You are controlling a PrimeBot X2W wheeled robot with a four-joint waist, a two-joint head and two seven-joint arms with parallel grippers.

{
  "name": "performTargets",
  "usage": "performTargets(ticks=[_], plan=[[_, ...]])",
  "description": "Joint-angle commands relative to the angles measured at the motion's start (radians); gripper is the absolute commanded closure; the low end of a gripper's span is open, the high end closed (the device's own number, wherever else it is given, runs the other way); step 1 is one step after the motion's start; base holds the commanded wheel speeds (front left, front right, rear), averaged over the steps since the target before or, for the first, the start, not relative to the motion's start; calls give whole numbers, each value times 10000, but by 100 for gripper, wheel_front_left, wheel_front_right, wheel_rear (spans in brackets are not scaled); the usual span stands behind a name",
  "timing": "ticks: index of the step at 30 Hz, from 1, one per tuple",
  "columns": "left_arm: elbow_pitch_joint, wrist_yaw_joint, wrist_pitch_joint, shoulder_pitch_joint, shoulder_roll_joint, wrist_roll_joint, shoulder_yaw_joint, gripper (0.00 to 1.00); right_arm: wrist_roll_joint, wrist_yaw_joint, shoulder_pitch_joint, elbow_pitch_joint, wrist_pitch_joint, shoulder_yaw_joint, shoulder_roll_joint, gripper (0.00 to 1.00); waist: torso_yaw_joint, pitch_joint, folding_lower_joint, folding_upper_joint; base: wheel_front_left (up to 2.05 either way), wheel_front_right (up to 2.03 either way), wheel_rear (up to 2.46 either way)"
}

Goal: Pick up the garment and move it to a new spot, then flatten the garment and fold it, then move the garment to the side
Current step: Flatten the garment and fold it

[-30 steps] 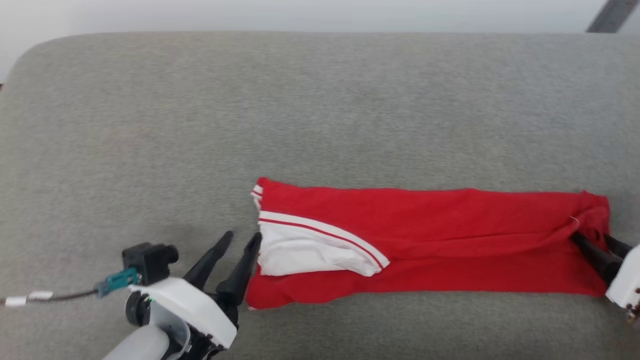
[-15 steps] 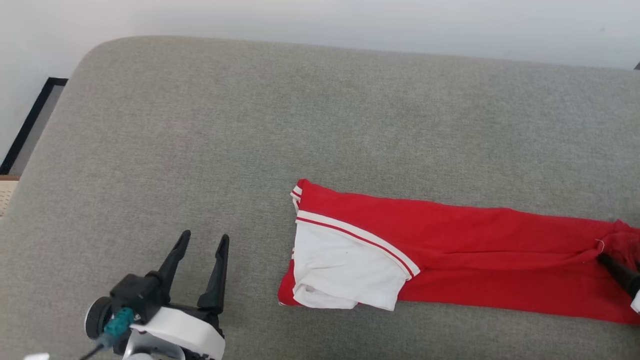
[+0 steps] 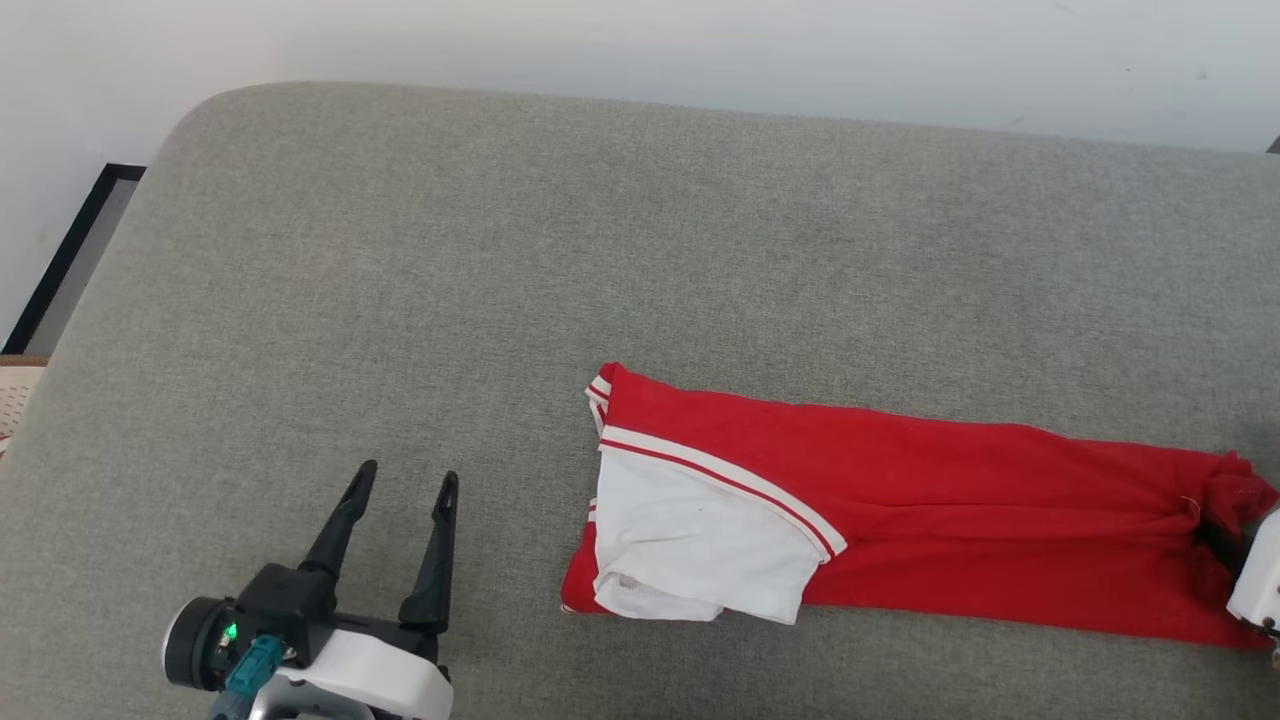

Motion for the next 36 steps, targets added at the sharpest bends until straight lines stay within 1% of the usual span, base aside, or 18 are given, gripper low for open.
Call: performTargets(ticks=[1,7,11,14,17,20,24,26,28,30,36], plan=[[15,-71,-48,122,-48,159,101,0,-94,-3,246,238,98,203,372,100,-41,-3,0,-1,0,0,0],[-48,-120,-48,136,-99,282,315,0,-116,-8,-56,25,-291,-148,131,100,-289,31,0,-1,0,0,0],[-119,-141,-50,136,-137,84,413,0,-94,-30,-87,-283,-673,-614,-320,100,-623,100,0,-1,0,0,0],[-293,-151,-48,97,-59,55,275,0,-88,-23,67,-371,-832,-1107,-728,100,-823,207,0,-1,0,0,0],[-491,-144,-48,-16,55,-2,209,0,-223,-8,166,-196,-960,-1771,-1333,100,-1004,360,0,-1,0,0,0],[-637,-146,-48,-60,130,-189,139,0,-378,-8,103,308,-1106,-2576,-1910,100,-1148,487,0,-1,0,0,0],[-790,-133,-49,-69,253,-267,184,0,-657,-4,6,953,-1366,-3345,-2288,100,-1210,522,0,-1,0,0,0],[-810,-135,-49,-35,239,-315,248,0,-654,-4,-27,991,-1436,-3505,-2220,100,-1225,500,0,-1,0,0,0],[-908,-134,-49,-2,215,-305,336,0,-709,-4,52,752,-1397,-3404,-2101,100,-1242,457,0,-1,0,0,0],[-944,-134,-49,91,176,-428,360,0,-747,-4,187,328,-1286,-3091,-1947,100,-1259,388,0,-1,0,0,0],[-871,-135,-49,336,190,-528,413,0,-695,-4,499,-1936,-522,-1613,-1435,100,-1262,92,0,-1,0,0,0]])
